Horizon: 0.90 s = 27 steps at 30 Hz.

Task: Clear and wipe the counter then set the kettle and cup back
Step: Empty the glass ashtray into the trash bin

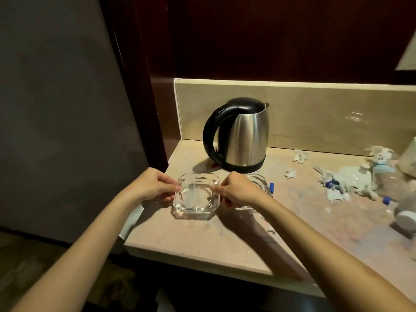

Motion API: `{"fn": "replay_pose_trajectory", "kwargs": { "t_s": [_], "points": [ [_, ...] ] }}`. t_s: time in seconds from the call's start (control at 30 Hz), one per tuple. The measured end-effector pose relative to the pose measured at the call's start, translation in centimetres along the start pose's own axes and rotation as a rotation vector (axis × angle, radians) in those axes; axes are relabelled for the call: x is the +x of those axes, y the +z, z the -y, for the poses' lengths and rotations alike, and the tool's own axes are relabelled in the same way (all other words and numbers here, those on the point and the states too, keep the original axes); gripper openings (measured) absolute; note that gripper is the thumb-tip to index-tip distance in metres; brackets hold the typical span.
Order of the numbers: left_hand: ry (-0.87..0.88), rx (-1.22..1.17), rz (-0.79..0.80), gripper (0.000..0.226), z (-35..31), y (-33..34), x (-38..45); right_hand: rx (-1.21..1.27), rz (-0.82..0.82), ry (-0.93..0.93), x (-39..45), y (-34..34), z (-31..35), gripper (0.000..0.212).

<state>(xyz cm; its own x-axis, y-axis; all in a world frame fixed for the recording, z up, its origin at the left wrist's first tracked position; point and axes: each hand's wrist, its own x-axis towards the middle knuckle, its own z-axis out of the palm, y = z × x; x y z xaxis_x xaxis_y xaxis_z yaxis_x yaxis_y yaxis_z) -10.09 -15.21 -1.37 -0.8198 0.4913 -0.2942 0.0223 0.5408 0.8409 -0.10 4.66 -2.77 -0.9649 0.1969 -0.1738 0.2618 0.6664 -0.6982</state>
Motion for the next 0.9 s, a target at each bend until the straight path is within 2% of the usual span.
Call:
{"fn": "replay_pose_trajectory", "kwargs": {
  "t_s": [0.23,0.43,0.63,0.77,0.9],
  "points": [
    [-0.033,-0.003,0.001,0.015,0.0,0.2,1.7,-0.184,-0.002,0.016,1.6,-0.3,0.3,0.039],
    [-0.018,0.072,-0.030,0.013,0.5,0.6,2.2,-0.313,-0.014,-0.016,1.7,-0.3,0.4,0.041],
    [0.040,0.219,-0.077,0.006,0.0,0.6,1.9,-0.240,-0.057,-0.042,1.3,-0.6,-0.3,0.041],
    [0.153,0.386,-0.197,0.005,-0.8,0.0,1.7,-0.144,-0.100,-0.083,-0.1,-1.4,-1.0,0.048],
    [0.288,0.414,-0.154,0.004,-3.8,1.0,0.9,-0.104,-0.145,-0.081,-2.5,-3.6,-2.1,0.042]
  ]
}}
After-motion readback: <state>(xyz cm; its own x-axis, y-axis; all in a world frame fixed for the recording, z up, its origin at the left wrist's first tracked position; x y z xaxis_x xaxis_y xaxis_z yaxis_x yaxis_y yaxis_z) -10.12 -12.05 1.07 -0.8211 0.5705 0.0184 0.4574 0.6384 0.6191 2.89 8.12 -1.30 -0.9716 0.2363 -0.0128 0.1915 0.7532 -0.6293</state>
